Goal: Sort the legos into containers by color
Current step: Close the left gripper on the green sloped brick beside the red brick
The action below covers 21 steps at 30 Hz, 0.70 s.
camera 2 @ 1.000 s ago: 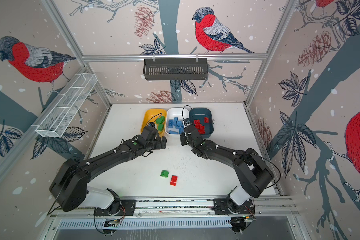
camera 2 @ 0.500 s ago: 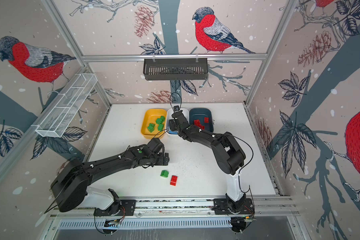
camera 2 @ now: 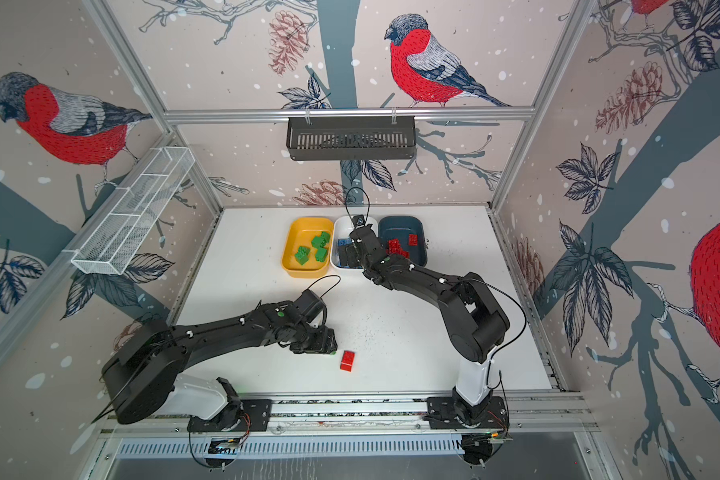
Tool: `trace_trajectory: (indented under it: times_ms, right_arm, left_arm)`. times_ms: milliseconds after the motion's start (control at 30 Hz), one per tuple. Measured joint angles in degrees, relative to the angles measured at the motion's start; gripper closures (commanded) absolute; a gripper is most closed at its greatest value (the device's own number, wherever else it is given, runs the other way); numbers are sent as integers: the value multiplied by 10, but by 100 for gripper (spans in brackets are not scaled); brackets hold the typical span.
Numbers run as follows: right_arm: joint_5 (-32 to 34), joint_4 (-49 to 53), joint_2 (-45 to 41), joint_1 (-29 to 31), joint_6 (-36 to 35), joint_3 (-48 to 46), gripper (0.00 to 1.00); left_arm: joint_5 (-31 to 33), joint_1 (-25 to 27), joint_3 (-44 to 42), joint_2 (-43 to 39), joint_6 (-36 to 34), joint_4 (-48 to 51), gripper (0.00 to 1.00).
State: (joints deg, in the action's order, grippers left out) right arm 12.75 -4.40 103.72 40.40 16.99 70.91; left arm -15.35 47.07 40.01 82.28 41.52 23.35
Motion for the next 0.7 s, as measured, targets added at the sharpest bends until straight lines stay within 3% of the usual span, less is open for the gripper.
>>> trace_trajectory:
  times_ms: [400,700]
  right_arm:
    - [20,-5,-44,0,10,-49,0]
    - [24,-7,-67,0,13,-71,1]
  left_arm:
    - [-36,5,15,42,-15,-36,53]
    - [-39,6,21,52,-25,-38,60]
